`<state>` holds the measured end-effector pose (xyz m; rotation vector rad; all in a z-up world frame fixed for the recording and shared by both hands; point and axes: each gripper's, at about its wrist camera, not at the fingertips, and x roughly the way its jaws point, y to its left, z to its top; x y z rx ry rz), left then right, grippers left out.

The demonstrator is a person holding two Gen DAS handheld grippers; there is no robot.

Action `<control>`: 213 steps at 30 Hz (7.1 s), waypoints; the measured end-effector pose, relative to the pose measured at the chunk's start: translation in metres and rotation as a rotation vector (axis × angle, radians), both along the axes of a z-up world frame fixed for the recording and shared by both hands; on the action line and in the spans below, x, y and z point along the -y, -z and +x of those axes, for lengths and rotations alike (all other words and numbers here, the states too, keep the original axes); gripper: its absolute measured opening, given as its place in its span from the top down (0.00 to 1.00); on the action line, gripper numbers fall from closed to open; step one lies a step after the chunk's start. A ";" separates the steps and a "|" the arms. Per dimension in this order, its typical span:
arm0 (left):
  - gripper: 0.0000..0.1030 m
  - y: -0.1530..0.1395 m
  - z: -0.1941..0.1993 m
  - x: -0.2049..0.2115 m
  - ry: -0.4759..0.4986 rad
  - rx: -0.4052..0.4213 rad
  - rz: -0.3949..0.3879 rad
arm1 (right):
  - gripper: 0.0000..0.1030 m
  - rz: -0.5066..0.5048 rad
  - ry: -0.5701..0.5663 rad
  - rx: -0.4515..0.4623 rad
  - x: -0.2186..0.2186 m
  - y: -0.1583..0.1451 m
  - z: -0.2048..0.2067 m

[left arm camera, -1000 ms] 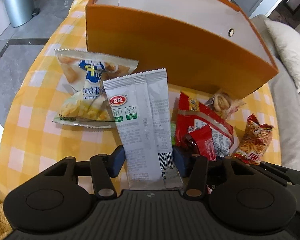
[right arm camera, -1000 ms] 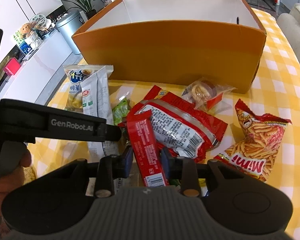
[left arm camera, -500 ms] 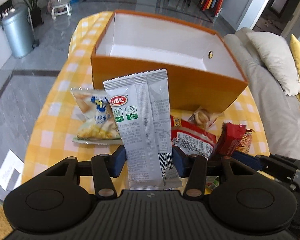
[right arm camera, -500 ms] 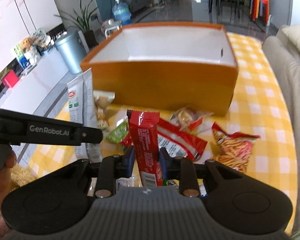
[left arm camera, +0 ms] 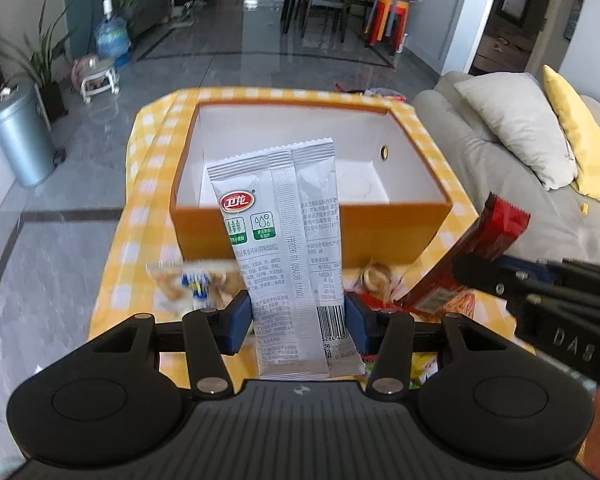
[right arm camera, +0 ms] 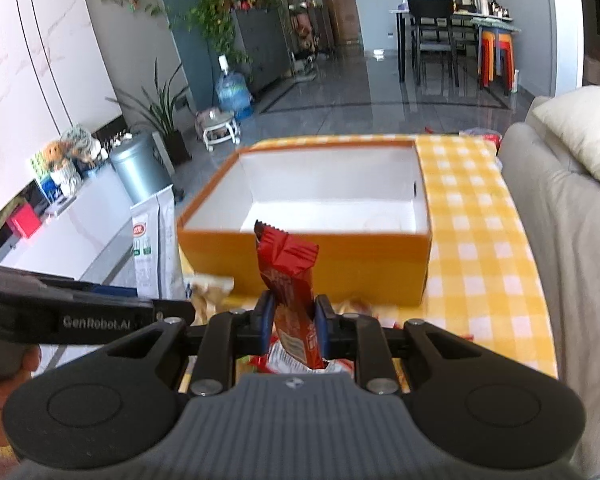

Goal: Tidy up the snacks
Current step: 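Carry both packets into the box and open both tools to release, then withdraw both tools from the box back over the snacks, then grasp the yogurt-hawthorn bag with left tool while right tool grasps America packet, then lift both packets into the box and open both tools to drop them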

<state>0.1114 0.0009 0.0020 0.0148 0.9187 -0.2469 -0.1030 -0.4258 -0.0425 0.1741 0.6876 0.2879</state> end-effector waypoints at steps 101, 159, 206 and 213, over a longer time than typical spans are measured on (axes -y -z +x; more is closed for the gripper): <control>0.27 -0.005 -0.022 0.008 0.133 0.038 0.089 | 0.25 -0.012 0.064 -0.155 -0.009 -0.006 0.017; 0.23 0.153 -0.020 0.060 0.453 -0.308 0.322 | 0.46 -0.286 0.037 -0.415 0.011 0.150 0.005; 0.37 0.033 -0.016 0.001 0.035 -0.128 0.020 | 0.49 0.006 0.110 -0.283 0.023 0.061 -0.018; 0.37 0.012 0.012 0.005 0.042 -0.084 0.028 | 0.49 -0.004 0.082 -0.225 0.018 0.035 0.010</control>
